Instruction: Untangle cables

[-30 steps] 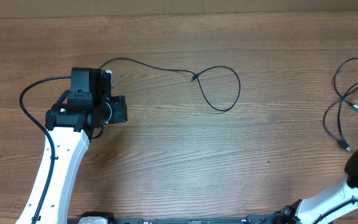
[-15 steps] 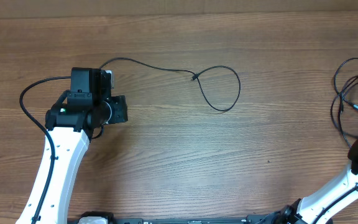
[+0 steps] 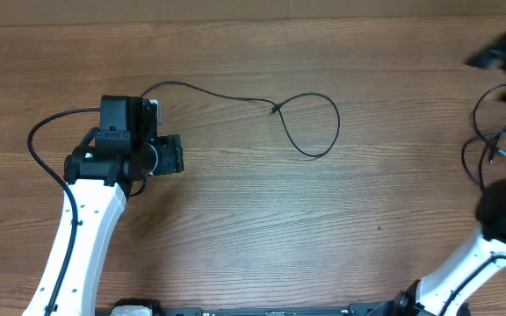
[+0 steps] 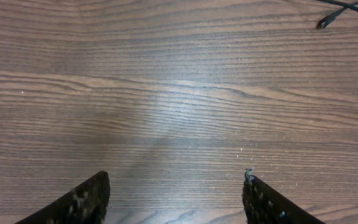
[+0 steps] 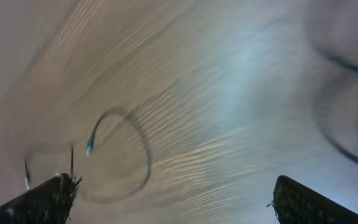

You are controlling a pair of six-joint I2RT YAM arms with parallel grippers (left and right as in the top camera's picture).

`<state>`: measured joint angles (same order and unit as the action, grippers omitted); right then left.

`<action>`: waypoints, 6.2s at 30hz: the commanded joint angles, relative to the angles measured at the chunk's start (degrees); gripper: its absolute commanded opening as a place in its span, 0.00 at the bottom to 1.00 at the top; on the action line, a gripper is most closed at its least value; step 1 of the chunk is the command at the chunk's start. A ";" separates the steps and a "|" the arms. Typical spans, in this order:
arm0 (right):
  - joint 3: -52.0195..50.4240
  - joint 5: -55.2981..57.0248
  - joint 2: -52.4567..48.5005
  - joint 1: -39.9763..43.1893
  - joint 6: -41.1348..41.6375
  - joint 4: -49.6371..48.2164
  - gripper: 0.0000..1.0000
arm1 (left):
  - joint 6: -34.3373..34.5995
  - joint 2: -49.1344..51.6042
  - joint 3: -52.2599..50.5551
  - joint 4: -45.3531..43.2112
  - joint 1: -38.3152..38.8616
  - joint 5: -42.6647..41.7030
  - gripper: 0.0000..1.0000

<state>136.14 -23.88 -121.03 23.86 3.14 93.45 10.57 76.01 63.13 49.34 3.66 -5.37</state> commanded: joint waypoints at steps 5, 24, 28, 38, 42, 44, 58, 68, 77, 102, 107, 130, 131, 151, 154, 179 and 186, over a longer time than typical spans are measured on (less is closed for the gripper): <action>-1.20 5.55 0.46 -20.00 -11.04 -1.38 1.00 | 0.17 -0.70 0.98 0.94 -0.26 -0.42 0.68; -36.96 13.81 0.46 -47.76 -10.45 -35.15 0.71 | 0.17 -0.70 0.98 1.88 -0.26 0.00 0.70; -41.38 13.99 0.46 -48.76 -7.17 -40.85 0.54 | 0.17 -0.70 0.98 1.90 -0.26 -0.02 0.69; -33.27 17.88 3.54 -46.34 4.52 -37.48 0.04 | 0.17 -0.70 0.98 2.49 -0.26 -0.02 0.69; -21.57 17.88 7.45 -42.18 5.92 -33.42 0.04 | 0.17 -0.70 0.98 2.49 -0.24 -0.09 0.68; -15.19 17.92 9.14 -39.47 5.92 -31.43 0.04 | 0.17 -0.70 0.98 2.49 -0.26 -0.17 0.68; 8.94 26.38 13.77 -12.22 5.88 -26.60 0.04 | 0.17 -0.70 0.98 2.49 -0.26 -0.20 0.67; -5.42 26.38 13.22 -1.86 6.51 -20.55 0.04 | 0.20 -0.70 0.98 2.49 -0.26 -0.66 0.66; -21.99 26.45 13.22 -0.61 6.51 -25.88 0.04 | 0.22 -0.70 0.98 2.91 -0.24 -0.68 0.65; -22.23 17.73 13.22 4.81 16.81 -19.32 1.00 | 0.15 -0.70 0.98 0.39 -0.24 -1.11 0.72; -22.23 -2.23 13.22 2.34 3.45 -16.13 1.00 | 0.13 -0.70 0.98 -3.26 0.02 -5.64 0.72; -28.20 24.28 15.45 -33.51 13.22 -6.82 1.00 | 1.81 -0.37 0.98 22.49 -2.23 1.25 1.00; -29.75 24.26 16.57 -33.88 13.33 -7.74 1.00 | 1.64 -0.39 0.98 23.98 -3.34 0.70 1.00; -75.14 24.13 71.17 -34.36 13.18 -38.93 1.00 | -4.79 -34.56 -6.25 16.26 -5.88 -2.84 1.00; -77.26 26.03 77.92 -34.34 13.16 -39.56 1.00 | -1.31 -41.20 -7.78 12.76 -5.88 -2.84 1.00; -77.26 25.97 82.88 -34.36 13.18 -35.67 1.00 | -1.16 -45.38 -7.80 17.09 -5.88 -3.06 0.99; -77.26 25.97 82.88 -34.36 13.18 -35.67 1.00 | -1.16 -45.38 -7.80 17.09 -5.88 -3.06 1.00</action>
<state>59.33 1.52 -38.22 -10.52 16.29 58.00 8.86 30.92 55.75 66.41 -1.98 -7.92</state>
